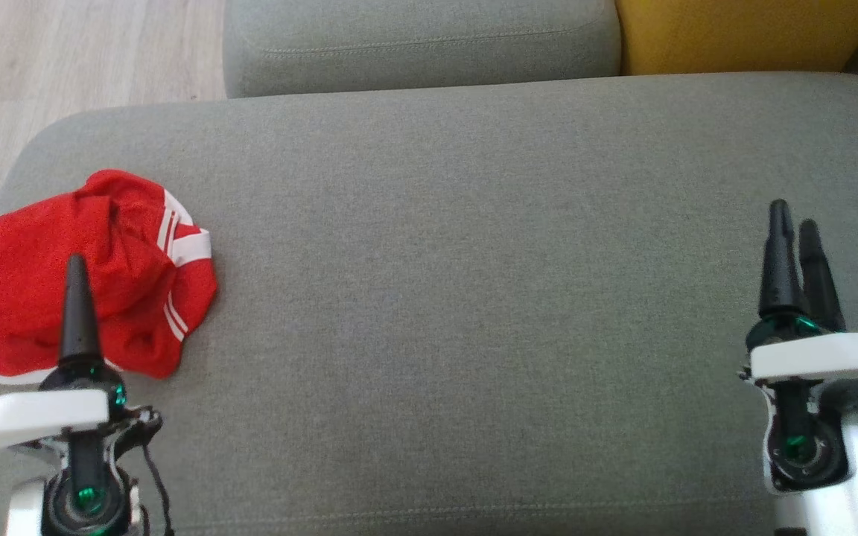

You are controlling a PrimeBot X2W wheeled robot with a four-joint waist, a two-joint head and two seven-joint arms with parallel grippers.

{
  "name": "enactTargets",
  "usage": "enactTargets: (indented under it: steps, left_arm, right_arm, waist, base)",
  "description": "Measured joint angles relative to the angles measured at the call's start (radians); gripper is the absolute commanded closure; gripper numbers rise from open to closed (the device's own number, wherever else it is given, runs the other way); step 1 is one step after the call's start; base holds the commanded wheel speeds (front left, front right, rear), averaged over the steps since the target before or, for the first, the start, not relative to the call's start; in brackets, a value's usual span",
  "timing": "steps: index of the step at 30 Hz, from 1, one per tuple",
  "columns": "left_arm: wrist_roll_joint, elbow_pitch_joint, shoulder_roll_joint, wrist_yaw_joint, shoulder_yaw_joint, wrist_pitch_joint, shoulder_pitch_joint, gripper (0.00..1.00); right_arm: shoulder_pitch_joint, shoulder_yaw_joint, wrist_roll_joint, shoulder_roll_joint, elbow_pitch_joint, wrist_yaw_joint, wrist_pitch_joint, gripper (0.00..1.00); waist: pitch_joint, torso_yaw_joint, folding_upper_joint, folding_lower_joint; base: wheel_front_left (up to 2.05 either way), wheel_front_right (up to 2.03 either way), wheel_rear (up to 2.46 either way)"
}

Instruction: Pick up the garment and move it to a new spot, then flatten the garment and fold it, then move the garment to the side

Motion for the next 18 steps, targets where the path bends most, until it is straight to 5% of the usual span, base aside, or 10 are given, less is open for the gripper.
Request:
enactTargets:
  steps: [18]
  left_arm:
    - [0.476,-0.103,0.002,0.036,-0.191,-0.049,0.002,0.0]
  right_arm:
    - [-0.01,0.108,-0.317,-0.012,-0.021,0.0,-0.053,0.0]
  waist:
    - [0.014,-0.007,0.0,0.0]
  base:
    - [0.0,0.0,0.0]
